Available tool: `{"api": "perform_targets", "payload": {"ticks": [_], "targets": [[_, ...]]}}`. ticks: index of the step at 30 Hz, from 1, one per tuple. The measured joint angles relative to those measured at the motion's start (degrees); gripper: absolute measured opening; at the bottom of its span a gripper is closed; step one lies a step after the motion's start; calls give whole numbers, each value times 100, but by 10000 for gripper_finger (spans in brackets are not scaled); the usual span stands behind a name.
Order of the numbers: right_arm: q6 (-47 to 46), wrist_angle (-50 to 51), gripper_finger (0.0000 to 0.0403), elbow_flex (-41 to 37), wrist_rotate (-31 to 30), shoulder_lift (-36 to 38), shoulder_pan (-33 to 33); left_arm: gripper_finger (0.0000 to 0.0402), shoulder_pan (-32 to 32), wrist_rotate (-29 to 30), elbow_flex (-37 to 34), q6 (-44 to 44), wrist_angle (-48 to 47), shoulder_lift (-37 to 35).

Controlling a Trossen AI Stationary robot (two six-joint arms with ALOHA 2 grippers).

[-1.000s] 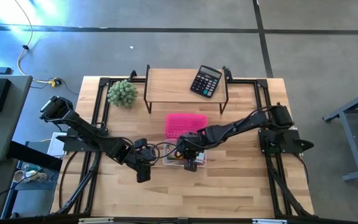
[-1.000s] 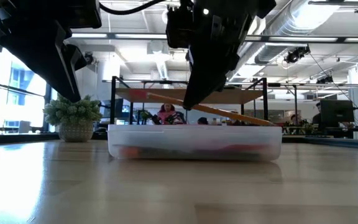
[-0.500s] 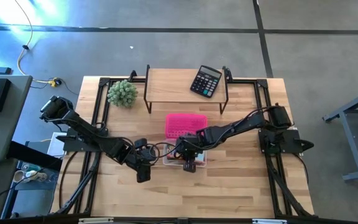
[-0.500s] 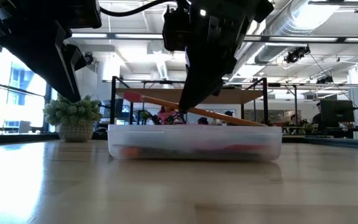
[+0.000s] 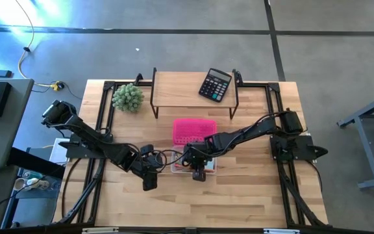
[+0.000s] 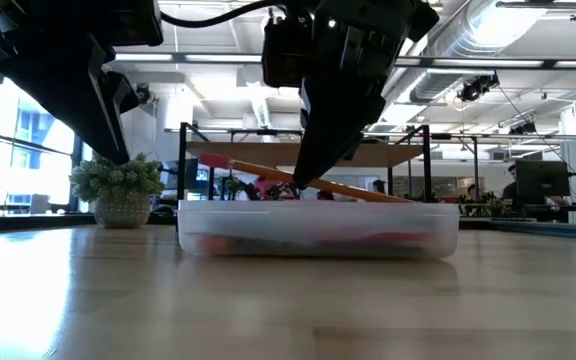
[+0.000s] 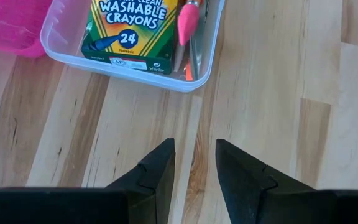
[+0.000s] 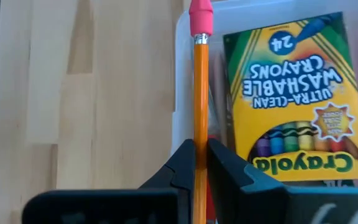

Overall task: Pack school essentials
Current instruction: Put the orange pencil into the pink supply box, then return to Home Position

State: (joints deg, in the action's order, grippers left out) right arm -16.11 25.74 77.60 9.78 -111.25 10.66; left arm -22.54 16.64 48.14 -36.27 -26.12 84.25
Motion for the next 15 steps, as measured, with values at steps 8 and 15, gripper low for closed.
{"api": "perform_targets", "payload": {"ticks": [8,15], "targets": [[141,-9,24,0,-7,1,0,106,-1,0,0,1,-4,0],[163,-22,69,0,-11,1,0,106,0,0,0,2,-6,0]]}}
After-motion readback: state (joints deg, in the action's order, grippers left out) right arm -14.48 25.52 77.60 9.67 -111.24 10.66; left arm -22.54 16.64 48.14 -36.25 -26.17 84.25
